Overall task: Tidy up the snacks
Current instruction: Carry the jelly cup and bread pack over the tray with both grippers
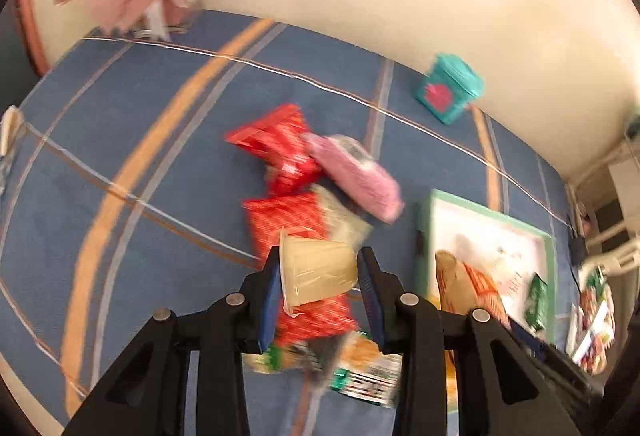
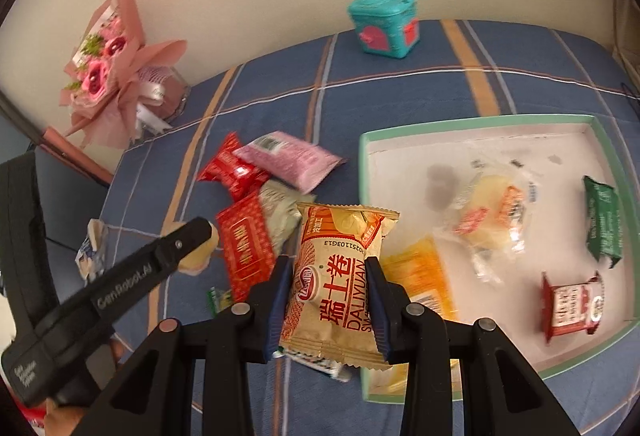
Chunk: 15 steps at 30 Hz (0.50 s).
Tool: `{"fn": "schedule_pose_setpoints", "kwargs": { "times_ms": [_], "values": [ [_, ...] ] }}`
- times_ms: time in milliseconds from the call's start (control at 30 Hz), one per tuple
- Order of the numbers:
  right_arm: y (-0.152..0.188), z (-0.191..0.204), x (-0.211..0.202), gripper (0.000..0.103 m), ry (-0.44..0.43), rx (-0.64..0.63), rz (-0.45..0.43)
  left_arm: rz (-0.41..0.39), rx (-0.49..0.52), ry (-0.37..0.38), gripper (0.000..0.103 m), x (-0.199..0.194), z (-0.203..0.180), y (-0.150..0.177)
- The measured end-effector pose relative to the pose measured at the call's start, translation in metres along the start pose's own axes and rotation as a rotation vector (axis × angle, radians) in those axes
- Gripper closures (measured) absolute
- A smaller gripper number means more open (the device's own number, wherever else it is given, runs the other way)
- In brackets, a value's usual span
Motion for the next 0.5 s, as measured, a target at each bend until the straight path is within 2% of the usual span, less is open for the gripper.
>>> {"fn": "schedule_pose_setpoints", "kwargs": {
  "times_ms": [267, 500],
  "values": [
    [-0.017, -0.078, -0.012, 0.064, 0.049, 0.176, -0.028, 0.058, 0.126, 0.051, 0.065, 0.019, -0.064, 0.018],
    [-0.025, -0.136, -0.023, 0.064, 0.114, 0.277, -0.068, 0.07, 0.204, 0.076, 0.065, 0.035, -0.102, 0.023]
  ]
}}
Point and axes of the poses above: each gripper's, at about its wrist camera, not at the fingertips, and x roughly the way its jaws point, z to its left, y to its underside, the point moved 4 cm from there along x, roughly the way its jaws point, and after that the axes turned 9 degrees about y, right-handed, at the moved point
